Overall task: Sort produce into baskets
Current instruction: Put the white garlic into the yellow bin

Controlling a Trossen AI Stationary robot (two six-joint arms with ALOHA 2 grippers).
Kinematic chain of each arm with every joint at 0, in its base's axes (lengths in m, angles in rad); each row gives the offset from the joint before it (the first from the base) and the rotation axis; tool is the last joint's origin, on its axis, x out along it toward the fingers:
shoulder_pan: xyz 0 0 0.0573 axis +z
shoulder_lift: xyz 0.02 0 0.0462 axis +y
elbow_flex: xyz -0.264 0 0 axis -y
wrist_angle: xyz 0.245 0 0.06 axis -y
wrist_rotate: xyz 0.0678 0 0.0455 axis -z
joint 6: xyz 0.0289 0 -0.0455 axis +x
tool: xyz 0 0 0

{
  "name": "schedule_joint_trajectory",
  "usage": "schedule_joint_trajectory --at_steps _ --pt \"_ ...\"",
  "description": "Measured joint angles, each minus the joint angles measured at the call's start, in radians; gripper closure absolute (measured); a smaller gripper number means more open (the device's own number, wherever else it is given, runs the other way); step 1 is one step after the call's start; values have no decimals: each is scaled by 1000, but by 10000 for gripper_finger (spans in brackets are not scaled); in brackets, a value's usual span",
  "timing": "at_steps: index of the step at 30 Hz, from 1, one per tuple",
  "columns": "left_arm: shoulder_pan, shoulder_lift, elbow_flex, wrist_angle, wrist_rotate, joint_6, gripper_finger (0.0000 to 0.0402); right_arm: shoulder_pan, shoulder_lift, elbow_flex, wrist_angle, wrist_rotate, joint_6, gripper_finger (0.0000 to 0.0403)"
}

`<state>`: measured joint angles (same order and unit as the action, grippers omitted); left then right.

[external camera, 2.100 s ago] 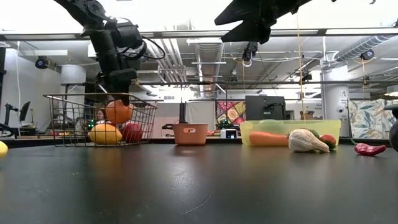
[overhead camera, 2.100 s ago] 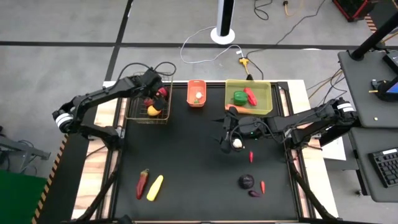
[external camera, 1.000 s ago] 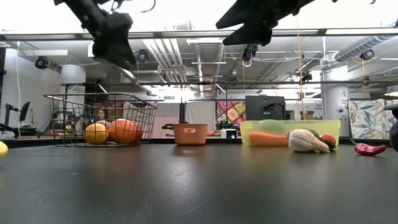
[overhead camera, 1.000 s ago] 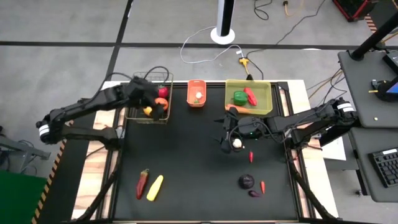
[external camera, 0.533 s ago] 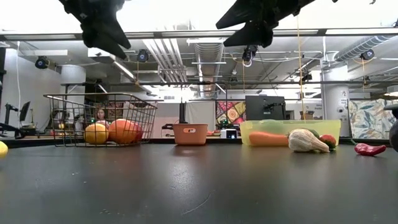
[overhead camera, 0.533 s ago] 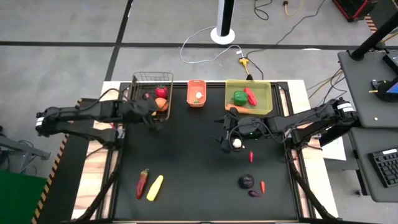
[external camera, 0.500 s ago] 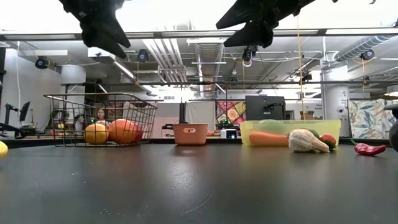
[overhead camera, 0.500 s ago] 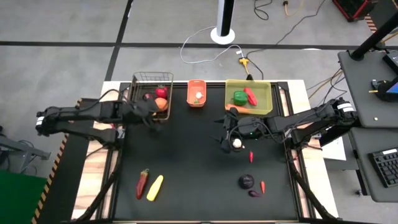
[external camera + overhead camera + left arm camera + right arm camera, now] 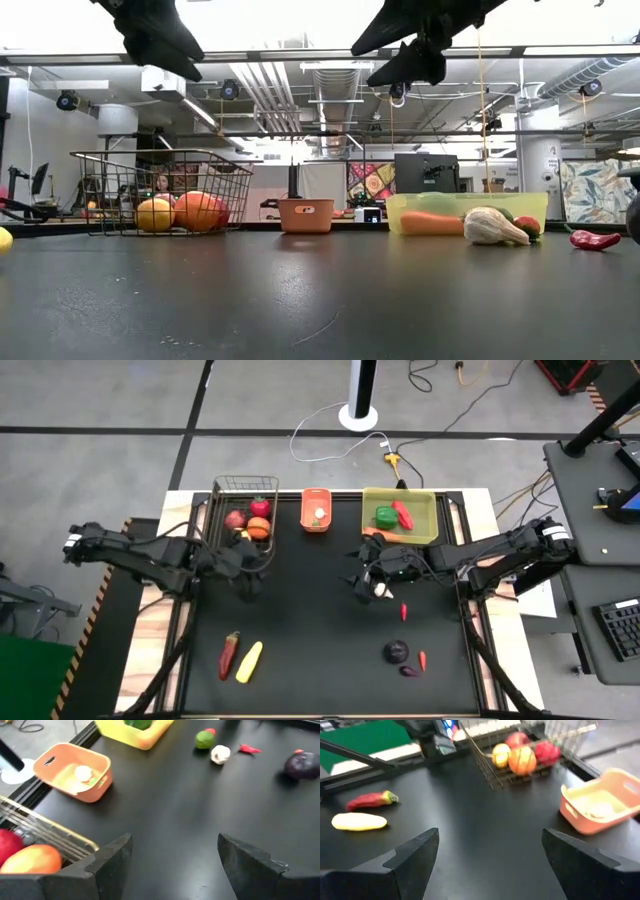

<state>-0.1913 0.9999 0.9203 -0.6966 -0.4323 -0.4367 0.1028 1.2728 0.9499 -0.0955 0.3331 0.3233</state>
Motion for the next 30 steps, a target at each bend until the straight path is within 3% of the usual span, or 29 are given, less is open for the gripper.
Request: schedule_joint_trajectory --at_steps 14,20,30 --pt "-87 68 0 35 -56 -45 129 1 6 186 -529 -7 300 58" --pt "-87 70 0 30 -57 -46 129 1 6 201 -731 -83 485 58" --pt "-87 70 0 27 -58 -45 129 2 6 176 -895 -260 649 58"
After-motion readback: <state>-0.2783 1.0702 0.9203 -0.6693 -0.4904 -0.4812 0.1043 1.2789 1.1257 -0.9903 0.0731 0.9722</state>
